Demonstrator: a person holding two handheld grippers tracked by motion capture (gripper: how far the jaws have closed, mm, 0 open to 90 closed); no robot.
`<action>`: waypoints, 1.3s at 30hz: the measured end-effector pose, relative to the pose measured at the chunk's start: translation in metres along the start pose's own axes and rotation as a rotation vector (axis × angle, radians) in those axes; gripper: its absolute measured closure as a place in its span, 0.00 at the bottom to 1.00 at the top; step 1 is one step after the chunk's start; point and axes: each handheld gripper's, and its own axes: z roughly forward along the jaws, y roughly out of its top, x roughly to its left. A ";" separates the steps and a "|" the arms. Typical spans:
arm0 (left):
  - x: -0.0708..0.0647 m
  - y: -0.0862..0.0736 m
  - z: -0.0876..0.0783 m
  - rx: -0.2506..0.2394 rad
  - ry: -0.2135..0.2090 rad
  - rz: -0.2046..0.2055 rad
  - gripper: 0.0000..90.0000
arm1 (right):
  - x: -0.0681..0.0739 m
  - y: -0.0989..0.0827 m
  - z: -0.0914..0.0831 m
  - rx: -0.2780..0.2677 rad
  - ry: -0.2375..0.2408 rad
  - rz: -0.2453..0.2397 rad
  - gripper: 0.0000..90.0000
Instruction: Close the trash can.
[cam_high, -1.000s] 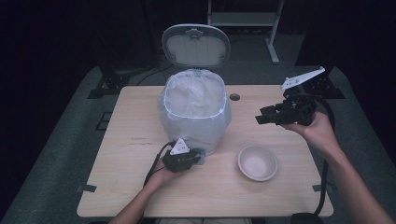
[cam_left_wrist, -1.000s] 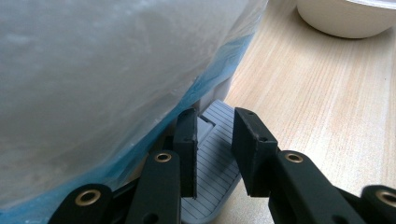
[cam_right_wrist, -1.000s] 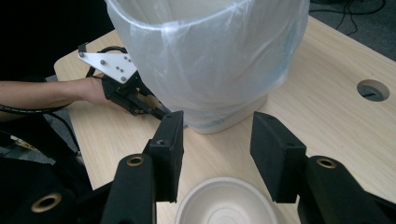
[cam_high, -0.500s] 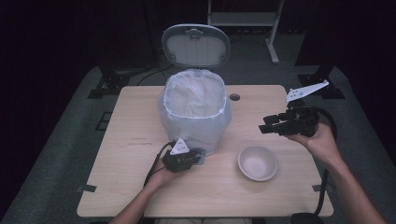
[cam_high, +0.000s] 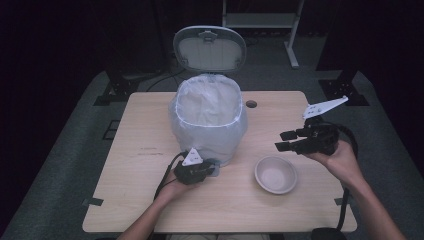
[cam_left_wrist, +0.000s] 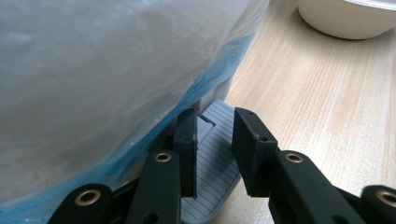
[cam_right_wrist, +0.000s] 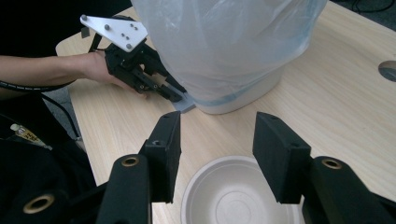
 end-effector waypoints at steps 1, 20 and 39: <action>0.000 0.000 0.000 0.000 0.000 0.000 0.79 | 0.000 -0.001 0.001 0.003 -0.001 0.002 0.55; 0.000 0.000 0.000 0.003 0.001 0.002 0.79 | 0.004 -0.036 0.022 0.025 0.019 0.016 0.52; 0.000 0.000 0.000 -0.001 0.004 -0.004 0.79 | 0.012 -0.060 0.039 0.044 0.032 -0.008 0.50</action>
